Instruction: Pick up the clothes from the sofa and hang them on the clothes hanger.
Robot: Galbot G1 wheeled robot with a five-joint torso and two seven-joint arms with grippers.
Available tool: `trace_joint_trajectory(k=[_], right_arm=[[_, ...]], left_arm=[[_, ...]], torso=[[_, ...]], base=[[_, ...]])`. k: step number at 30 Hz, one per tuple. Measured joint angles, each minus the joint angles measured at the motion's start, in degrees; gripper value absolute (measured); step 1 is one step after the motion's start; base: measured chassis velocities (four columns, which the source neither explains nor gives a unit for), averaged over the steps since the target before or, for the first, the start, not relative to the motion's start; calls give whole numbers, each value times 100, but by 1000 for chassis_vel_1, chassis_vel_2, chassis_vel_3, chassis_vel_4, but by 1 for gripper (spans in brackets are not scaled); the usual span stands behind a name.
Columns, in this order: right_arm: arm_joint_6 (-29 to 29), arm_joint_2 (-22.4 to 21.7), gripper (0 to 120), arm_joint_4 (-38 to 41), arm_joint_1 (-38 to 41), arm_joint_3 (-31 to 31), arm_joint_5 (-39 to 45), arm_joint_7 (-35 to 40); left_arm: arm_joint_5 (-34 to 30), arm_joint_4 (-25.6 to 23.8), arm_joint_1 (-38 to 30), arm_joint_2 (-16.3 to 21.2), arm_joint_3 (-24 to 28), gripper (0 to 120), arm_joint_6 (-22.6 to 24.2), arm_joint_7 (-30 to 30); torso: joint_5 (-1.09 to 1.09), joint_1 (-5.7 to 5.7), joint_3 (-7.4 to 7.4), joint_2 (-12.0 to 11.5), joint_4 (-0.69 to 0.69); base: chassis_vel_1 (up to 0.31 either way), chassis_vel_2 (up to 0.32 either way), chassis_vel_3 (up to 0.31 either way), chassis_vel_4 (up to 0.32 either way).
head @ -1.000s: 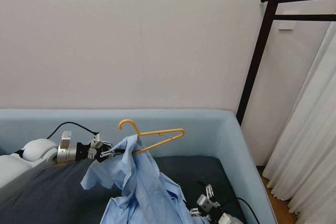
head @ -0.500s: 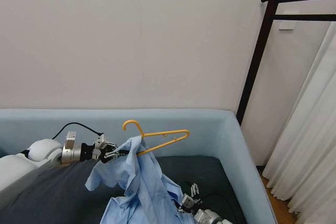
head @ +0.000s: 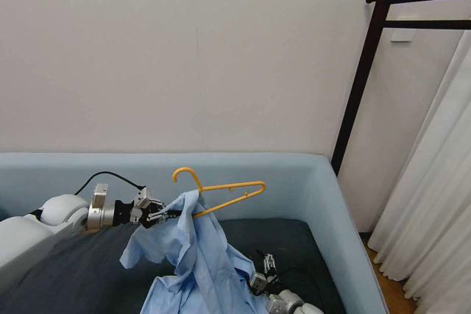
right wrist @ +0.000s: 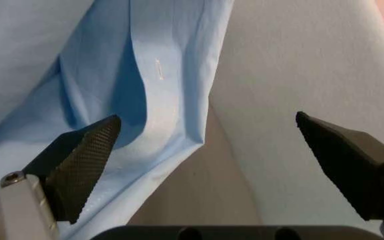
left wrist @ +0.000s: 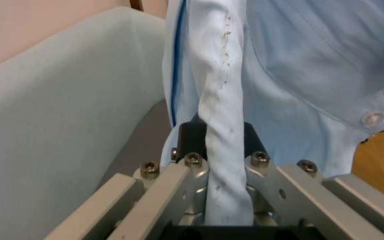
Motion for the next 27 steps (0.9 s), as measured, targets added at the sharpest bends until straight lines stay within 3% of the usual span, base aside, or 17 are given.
trace_joint_trajectory(k=[3, 12, 17, 25, 27], right_arm=[[-23, 58, 95, -87, 27, -16, -91, 75], [-384, 132, 61, -76, 19, -84, -99, 305], [-394, 127, 50, -66, 4, -113, -93, 276], [-410, 182, 13, -143, -38, -106, -106, 305], [-411, 182, 9, -143, -46, -102, -108, 303]], left_arm=[[-1, -13, 9, 13, 0, 1, 5, -2], [-1, 8, 25, 24, 2, 1, 13, 1], [-1, 13, 34, 8, 3, 1, 14, 1], [3, 30, 59, 6, 4, 1, 15, 20], [3, 30, 61, 12, 4, 1, 15, 28]], torso=[[0, 0, 0, 0, 0], [0, 0, 0, 0, 1], [0, 0, 0, 0, 0], [0, 0, 0, 0, 0], [0, 0, 0, 0, 0]], base=[[0, 0, 0, 0], [0, 0, 0, 0], [0, 0, 0, 0], [0, 0, 0, 0], [0, 0, 0, 0]])
